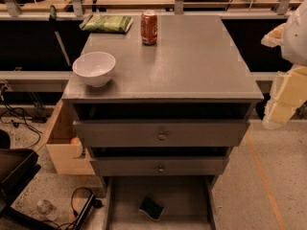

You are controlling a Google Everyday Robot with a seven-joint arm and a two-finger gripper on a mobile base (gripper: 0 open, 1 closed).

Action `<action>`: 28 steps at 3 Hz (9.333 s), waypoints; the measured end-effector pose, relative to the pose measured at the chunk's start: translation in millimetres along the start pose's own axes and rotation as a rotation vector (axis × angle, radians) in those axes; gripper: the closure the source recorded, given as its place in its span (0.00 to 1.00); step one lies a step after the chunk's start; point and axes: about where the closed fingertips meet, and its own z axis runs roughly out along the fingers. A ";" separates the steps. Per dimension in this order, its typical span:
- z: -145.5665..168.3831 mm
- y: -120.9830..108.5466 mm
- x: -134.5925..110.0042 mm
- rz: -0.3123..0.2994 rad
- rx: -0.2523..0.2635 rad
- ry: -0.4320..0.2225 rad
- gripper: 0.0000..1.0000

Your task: Pick sponge from bottom drawer and place on counter

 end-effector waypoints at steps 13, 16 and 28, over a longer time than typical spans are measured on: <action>554.0 177.5 53.7 0.325 -0.111 -0.575 0.00; 615.6 209.0 8.2 0.384 -0.127 -0.612 0.00; 840.8 231.3 -66.5 0.221 -0.149 -0.466 1.00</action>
Offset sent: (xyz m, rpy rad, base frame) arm 0.0396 0.0464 -0.0344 0.1659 -0.1672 0.0192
